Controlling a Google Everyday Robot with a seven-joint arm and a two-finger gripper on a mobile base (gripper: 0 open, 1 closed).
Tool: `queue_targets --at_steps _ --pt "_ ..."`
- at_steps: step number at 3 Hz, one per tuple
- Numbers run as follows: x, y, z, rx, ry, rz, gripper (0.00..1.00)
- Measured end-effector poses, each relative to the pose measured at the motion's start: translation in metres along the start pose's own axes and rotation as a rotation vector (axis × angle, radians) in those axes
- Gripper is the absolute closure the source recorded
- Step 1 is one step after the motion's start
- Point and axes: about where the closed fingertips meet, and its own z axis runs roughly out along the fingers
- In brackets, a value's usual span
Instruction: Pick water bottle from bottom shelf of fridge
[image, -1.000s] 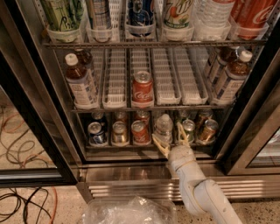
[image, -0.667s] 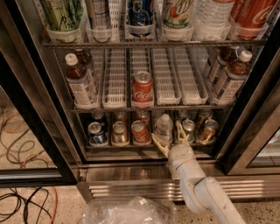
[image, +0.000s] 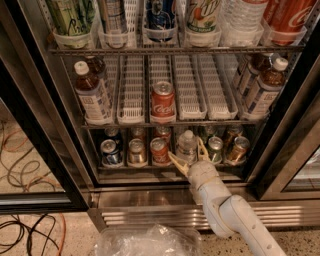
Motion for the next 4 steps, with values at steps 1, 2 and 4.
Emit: queue_targets --at_steps 1,2,4 --pt "0.0038 0.0039 0.0102 -0.014 0.007 0.007 0.29" --pt "0.0069 0.0027 0.0192 -0.004 0.014 0.009 0.25" --pt "0.0070 0.0027 0.0193 -0.004 0.014 0.010 0.66"
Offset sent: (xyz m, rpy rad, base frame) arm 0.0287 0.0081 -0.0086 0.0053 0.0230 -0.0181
